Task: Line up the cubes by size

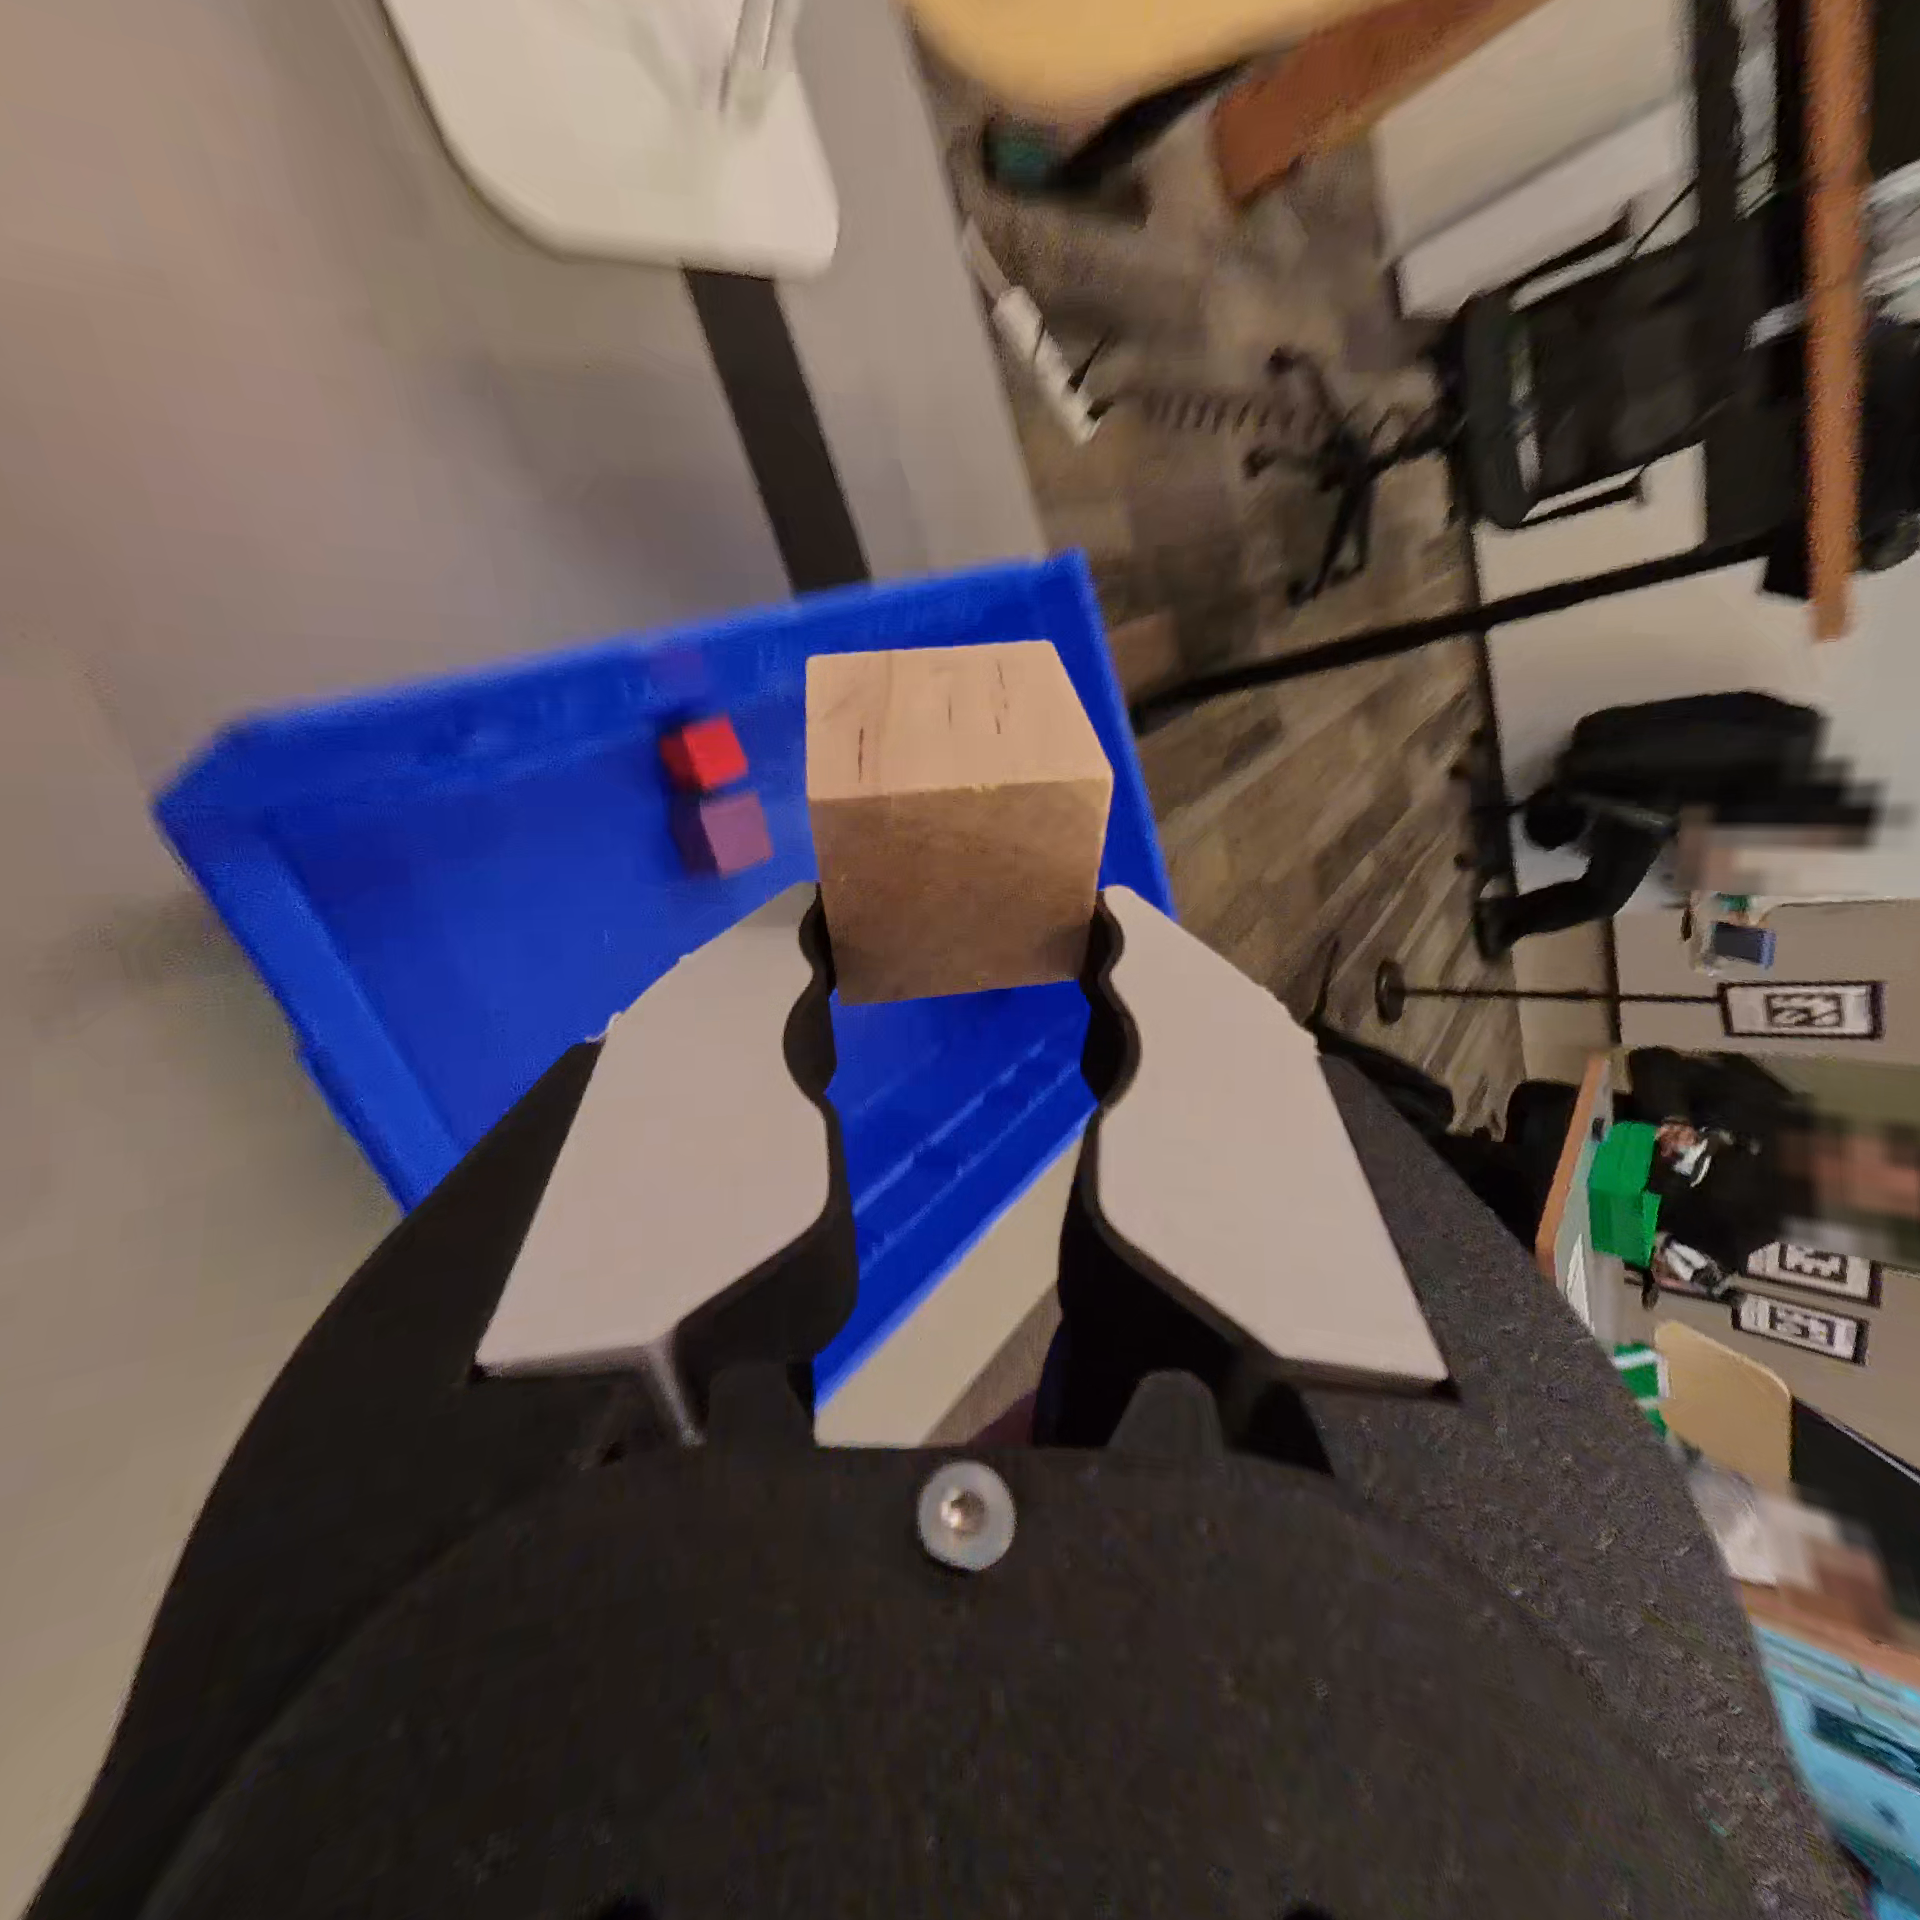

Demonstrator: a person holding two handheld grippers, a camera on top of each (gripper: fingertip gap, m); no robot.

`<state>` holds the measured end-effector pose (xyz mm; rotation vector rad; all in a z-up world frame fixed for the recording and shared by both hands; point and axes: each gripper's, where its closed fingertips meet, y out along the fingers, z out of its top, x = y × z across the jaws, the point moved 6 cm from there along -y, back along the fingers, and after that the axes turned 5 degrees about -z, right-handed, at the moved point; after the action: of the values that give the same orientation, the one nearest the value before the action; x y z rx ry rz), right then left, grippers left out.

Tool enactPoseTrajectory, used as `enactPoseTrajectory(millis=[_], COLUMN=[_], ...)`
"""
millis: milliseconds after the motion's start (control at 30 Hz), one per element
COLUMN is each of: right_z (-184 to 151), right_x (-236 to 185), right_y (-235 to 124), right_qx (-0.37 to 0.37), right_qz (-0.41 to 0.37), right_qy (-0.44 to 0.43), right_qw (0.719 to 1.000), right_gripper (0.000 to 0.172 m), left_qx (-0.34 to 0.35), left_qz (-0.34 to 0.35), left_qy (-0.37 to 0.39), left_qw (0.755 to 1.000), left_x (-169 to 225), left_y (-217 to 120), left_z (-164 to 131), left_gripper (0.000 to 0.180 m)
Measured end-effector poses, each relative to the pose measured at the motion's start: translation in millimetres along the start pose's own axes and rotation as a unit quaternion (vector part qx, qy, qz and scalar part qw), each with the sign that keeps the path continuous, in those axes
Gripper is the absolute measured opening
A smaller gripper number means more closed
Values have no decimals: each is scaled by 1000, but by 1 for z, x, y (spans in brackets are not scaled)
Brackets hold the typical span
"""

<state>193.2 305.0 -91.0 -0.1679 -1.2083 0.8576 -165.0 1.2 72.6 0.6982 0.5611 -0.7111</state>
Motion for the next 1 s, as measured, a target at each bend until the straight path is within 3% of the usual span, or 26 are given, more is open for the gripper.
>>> enactPoseTrajectory(millis=[167, 333, 533, 633, 1000], right_z=[-48, -65, -84, -85, -91], right_x=[-11, -30, -40, -47, -49], right_y=[39, 79, 120, 133, 153], right_qx=[-109, -156, -228, -226, -258], right_qz=[98, 191, 226, 249, 281], right_qy=[-49, -81, -132, -129, -155], right_qw=[988, 966, 938, 933, 911], right_gripper=[45, 45, 45, 45, 45], left_qx=[-9, 7, -6, -5, -13], left_qz=[-3, -19, -25, -25, -32], left_qy=[-13, -28, -26, -27, -29], left_qw=[1000, 999, 999, 999, 999], left_x=[-1, 0, -1, -2, -1], left_y=[8, 9, 9, 7, 11], left_z=[-9, -11, -15, -15, -21], left_gripper=[0, 0, 0, 0, 0])
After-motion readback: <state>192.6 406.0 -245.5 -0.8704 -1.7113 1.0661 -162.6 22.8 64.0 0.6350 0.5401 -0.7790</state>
